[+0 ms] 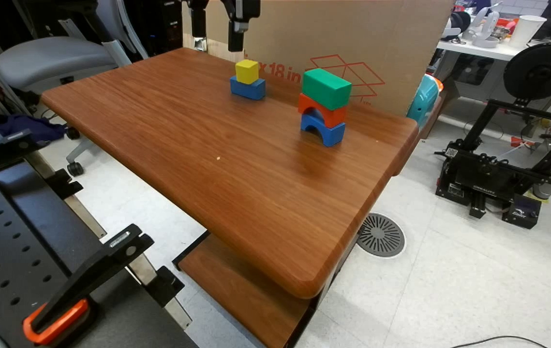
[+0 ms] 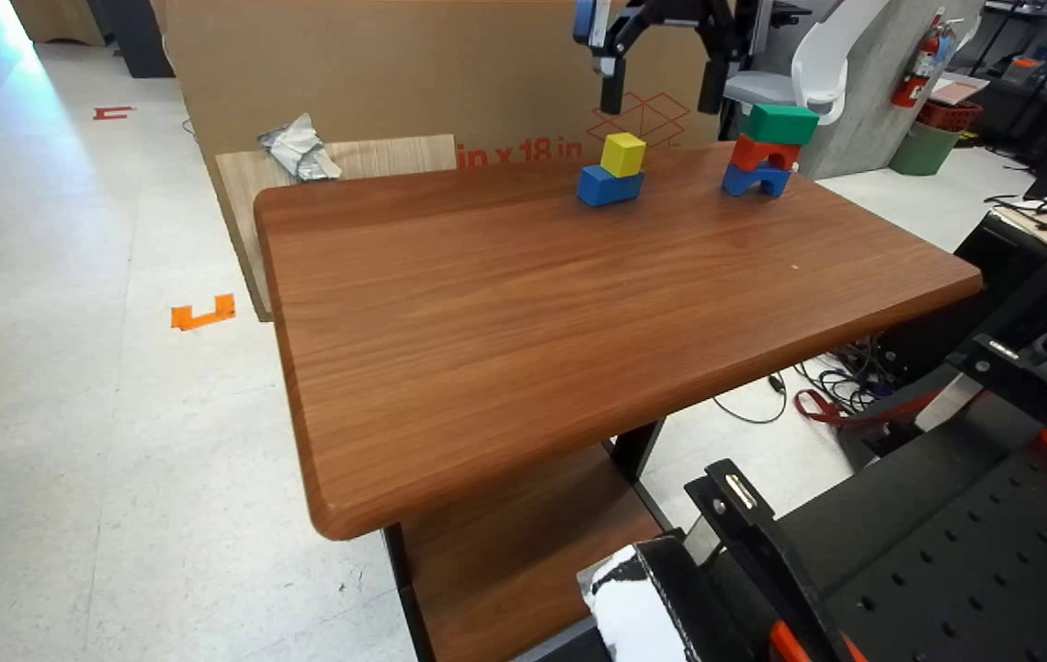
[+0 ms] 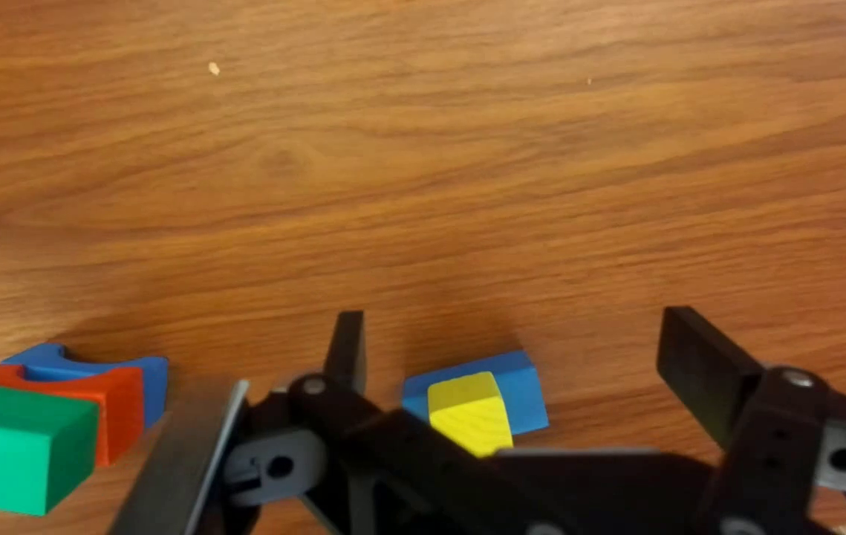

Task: Put the yellow block on top of the stack of blocks

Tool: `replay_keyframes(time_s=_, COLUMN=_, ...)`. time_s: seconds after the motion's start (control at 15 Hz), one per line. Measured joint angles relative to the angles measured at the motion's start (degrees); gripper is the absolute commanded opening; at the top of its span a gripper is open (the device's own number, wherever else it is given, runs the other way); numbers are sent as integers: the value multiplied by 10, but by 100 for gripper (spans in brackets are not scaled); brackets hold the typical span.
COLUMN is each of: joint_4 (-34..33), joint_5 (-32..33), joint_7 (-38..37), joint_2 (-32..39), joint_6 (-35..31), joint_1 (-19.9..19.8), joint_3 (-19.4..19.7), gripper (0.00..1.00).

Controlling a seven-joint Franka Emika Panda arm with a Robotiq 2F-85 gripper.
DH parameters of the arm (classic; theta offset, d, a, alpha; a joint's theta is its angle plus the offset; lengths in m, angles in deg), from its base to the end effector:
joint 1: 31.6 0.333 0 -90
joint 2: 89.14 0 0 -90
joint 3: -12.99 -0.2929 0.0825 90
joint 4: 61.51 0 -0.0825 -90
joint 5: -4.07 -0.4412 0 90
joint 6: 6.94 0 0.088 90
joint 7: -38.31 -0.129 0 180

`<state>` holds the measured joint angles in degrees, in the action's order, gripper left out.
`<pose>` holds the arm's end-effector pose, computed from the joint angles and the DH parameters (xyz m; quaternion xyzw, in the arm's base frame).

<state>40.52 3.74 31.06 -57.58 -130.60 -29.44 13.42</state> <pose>0.6642 0.0204 0.1527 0.9950 -0.0494 -0.0863 0.0065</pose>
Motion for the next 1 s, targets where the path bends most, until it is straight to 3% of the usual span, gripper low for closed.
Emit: replay_keyframes(time_s=1.0, joint_4=-113, joint_5=13, joint_7=0, joint_2=93, joint_6=38, joint_1=9, joint_3=5, gripper=100)
